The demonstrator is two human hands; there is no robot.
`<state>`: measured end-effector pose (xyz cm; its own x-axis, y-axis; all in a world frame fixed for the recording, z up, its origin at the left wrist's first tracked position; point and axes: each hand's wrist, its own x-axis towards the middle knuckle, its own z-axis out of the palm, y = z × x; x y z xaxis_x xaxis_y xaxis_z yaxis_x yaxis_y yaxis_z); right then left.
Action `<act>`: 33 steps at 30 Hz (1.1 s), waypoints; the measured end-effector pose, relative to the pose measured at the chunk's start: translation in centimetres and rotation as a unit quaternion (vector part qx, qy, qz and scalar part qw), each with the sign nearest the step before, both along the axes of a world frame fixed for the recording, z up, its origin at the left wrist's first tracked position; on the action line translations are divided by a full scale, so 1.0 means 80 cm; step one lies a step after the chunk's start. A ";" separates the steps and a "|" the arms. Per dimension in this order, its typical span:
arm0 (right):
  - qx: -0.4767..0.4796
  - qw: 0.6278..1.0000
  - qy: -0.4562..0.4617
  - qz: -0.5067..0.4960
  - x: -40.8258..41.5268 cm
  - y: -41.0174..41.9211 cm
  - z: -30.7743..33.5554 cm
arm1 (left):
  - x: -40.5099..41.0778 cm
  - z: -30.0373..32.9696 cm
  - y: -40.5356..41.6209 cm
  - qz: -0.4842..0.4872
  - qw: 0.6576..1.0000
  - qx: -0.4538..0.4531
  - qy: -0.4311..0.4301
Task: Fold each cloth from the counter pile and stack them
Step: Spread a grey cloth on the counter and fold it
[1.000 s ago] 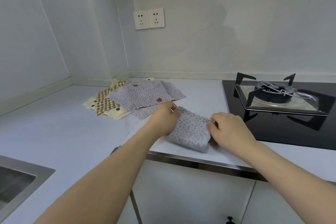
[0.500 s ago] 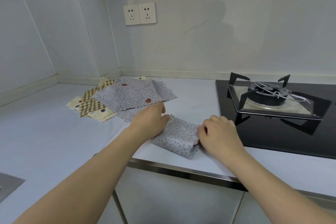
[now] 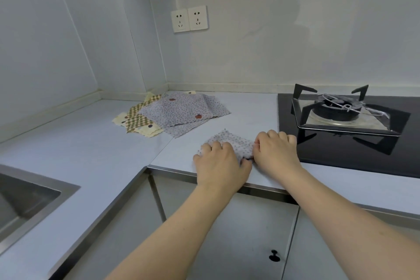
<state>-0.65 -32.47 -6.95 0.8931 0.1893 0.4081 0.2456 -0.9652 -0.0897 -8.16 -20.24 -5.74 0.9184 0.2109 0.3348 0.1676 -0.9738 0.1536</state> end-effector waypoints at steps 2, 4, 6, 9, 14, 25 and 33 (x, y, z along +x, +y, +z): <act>0.001 1.000 0.007 -0.003 0.000 -0.001 0.000 | 0.003 0.007 -0.010 0.014 0.999 0.012 0.034; 0.008 1.000 0.017 -0.001 0.001 -0.001 0.001 | 0.007 0.010 -0.012 0.008 0.998 0.022 0.061; 0.015 1.000 0.025 -0.002 0.002 -0.001 0.002 | 0.007 0.009 -0.011 0.002 0.997 -0.003 0.083; 0.014 0.999 0.032 -0.001 0.003 -0.001 0.003 | 0.001 0.003 -0.007 0.000 0.996 -0.003 0.094; 0.012 0.999 0.035 0.015 0.002 -0.002 0.004 | 0.001 0.009 -0.008 0.006 0.991 -0.006 0.136; 0.031 0.999 0.024 0.022 0.001 -0.005 0.003 | 0.013 0.017 0.056 -0.062 0.976 -0.167 0.122; -0.009 0.999 0.013 -0.040 -0.004 0.002 0.004 | 0.011 0.020 0.073 -0.143 0.958 -0.091 0.230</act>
<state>-0.96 -32.32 -6.67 0.9160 0.1238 0.3816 0.1650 -0.9833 -0.0771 -7.24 -14.38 -4.15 0.9889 -0.0551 -0.1383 -0.0112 -0.9539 0.2998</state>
